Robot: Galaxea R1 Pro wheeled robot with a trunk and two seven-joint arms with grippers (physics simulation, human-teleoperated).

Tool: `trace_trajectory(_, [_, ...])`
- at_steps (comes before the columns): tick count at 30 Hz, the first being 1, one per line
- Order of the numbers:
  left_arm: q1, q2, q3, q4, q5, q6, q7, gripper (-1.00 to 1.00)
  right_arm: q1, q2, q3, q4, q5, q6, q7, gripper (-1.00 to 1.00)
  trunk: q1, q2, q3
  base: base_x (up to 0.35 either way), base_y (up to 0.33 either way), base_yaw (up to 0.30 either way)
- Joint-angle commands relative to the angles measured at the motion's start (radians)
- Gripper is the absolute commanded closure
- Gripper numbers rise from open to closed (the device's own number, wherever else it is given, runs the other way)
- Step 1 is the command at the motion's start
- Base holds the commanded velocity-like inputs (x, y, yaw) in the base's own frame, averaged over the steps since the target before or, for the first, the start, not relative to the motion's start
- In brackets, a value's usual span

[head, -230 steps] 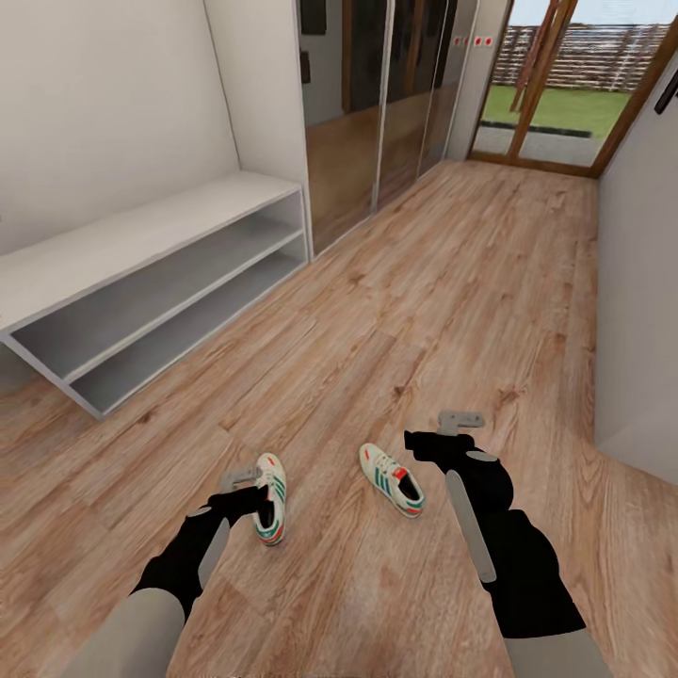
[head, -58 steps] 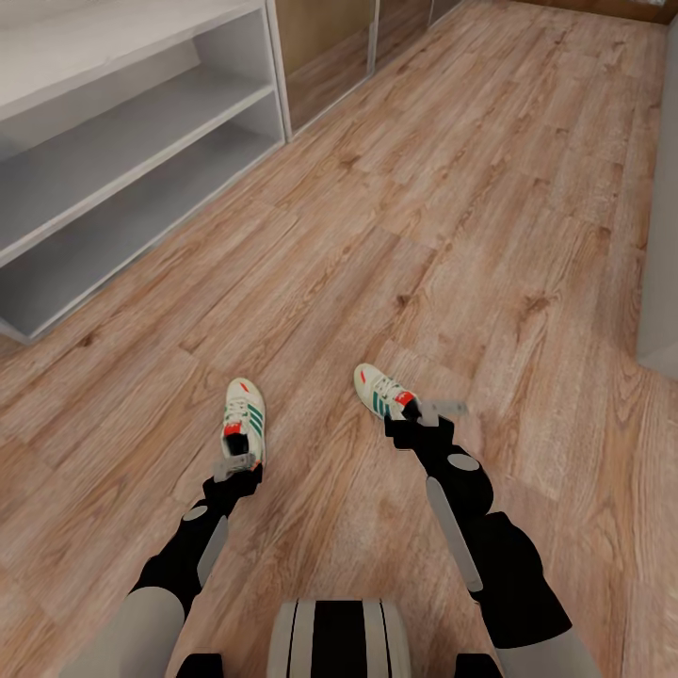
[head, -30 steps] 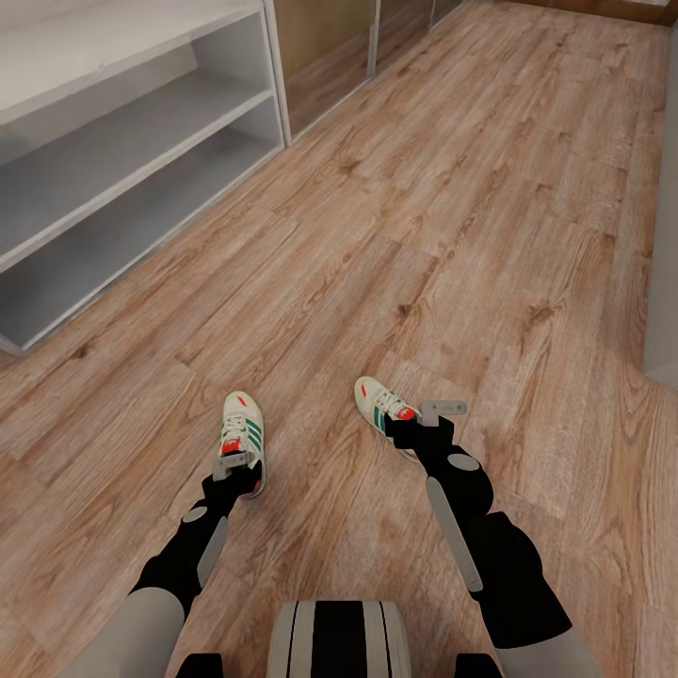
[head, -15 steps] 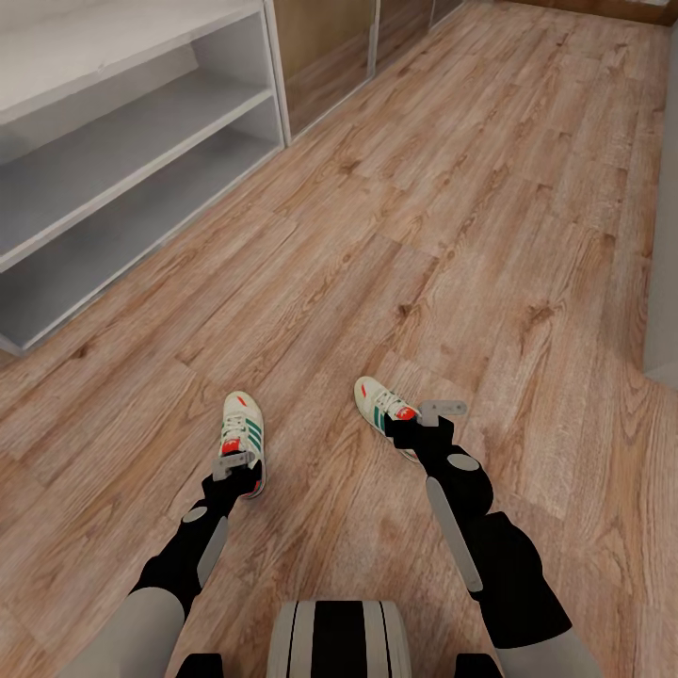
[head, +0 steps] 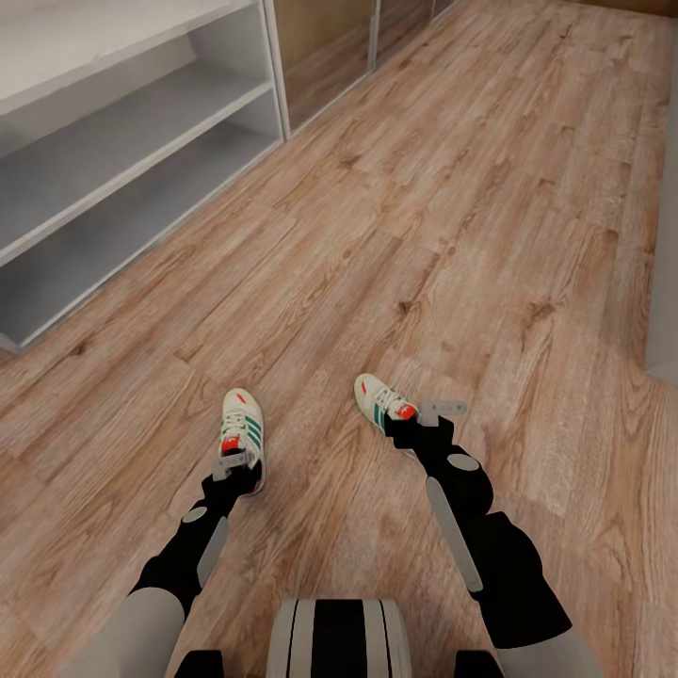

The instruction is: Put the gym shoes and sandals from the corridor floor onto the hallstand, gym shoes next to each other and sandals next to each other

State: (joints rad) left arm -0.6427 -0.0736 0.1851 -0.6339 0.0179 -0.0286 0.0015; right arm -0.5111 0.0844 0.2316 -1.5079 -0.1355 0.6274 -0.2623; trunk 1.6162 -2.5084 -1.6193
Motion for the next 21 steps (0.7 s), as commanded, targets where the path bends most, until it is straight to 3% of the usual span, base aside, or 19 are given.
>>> trace_trajectory(1, [0.000, 0.000, 0.000, 0.000, 0.000, 0.000, 0.000, -1.00, 0.000, 0.000, 0.000, 0.000, 0.000, 0.000, 0.000, -1.00, 0.000, 0.000, -0.004, 0.000, 0.000, 0.000])
trace_trajectory(9, [0.000, 0.000, -0.001, -0.001, 0.000, 0.000, 0.000, -1.00, 0.000, 0.000, 0.000, 0.000, 0.000, 0.000, 0.000, -1.00, 0.004, -0.002, -0.035, 0.000, 0.000, 0.000])
trace_trajectory(18, [0.001, 0.000, 0.000, -0.001, 0.000, -0.003, 0.000, -1.00, 0.000, 0.000, 0.000, 0.000, 0.000, 0.000, 0.000, -1.00, 0.004, -0.002, -0.035, 0.000, 0.000, 0.000])
trace_trajectory(21, [0.001, 0.000, 0.018, -0.001, 0.000, -0.005, 0.000, -1.00, 0.000, 0.000, 0.000, 0.000, 0.000, 0.000, 0.000, -1.00, 0.004, -0.002, -0.035, 0.000, 0.000, 0.000])
